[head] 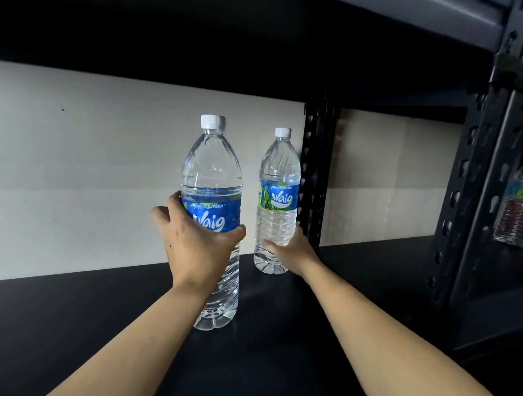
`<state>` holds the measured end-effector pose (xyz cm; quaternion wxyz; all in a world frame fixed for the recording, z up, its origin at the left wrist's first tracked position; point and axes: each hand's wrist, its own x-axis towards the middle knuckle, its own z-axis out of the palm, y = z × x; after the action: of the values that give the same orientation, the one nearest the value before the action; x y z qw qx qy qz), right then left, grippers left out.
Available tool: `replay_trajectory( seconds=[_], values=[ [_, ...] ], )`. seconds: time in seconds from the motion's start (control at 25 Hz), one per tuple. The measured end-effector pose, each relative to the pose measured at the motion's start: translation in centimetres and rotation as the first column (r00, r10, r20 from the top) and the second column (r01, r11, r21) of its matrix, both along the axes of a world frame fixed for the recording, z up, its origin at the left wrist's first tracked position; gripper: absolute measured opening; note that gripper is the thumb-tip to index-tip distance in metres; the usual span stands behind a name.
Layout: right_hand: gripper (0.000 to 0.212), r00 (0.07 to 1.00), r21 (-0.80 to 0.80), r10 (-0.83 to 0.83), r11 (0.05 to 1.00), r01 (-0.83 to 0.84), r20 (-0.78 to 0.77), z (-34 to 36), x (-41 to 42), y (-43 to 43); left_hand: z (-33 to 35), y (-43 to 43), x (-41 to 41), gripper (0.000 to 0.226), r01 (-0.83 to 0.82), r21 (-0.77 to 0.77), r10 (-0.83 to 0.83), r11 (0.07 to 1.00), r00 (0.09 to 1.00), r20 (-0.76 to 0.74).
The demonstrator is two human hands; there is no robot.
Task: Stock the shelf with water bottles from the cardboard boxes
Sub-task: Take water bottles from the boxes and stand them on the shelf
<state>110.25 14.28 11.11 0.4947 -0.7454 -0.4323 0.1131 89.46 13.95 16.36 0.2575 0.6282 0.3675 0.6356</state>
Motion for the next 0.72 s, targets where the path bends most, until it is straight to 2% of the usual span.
replay_trajectory(
  seconds=[0.04, 0.12, 0.2, 0.44, 0.72],
  values=[
    [0.066, 0.995, -0.134, 0.018, 0.991, -0.006, 0.095, -0.4, -0.3, -1.4, 0.1, 0.1, 0.1, 0.085, -0.006, -0.009, 0.006, 1.000, 1.000, 0.000],
    [0.081, 0.933, -0.408, 0.055, 0.907, 0.102, 0.356, -2.1, -0.6, -4.0, 0.6, 0.3, 0.7, 0.084, -0.024, -0.022, 0.024, 0.999, 1.000, 0.000],
    [0.089, 0.869, -0.562, 0.143, 0.809, 0.173, 0.473, -3.7, -1.1, -6.1, 1.5, 0.8, 1.4, 0.084, -0.055, -0.019, 0.055, 0.998, 0.998, -0.015],
    [0.086, 0.853, -0.577, 0.176, 0.800, 0.167, 0.491, -4.2, -1.7, -7.3, 2.7, 4.6, 3.7, 0.085, -0.094, 0.023, 0.095, 0.995, 0.995, -0.019],
    [0.085, 0.845, -0.563, 0.171, 0.808, 0.174, 0.506, -4.4, -1.6, -7.1, -0.2, 7.1, 4.8, 0.089, -0.106, 0.021, 0.107, 0.994, 0.994, -0.014]
  ],
)
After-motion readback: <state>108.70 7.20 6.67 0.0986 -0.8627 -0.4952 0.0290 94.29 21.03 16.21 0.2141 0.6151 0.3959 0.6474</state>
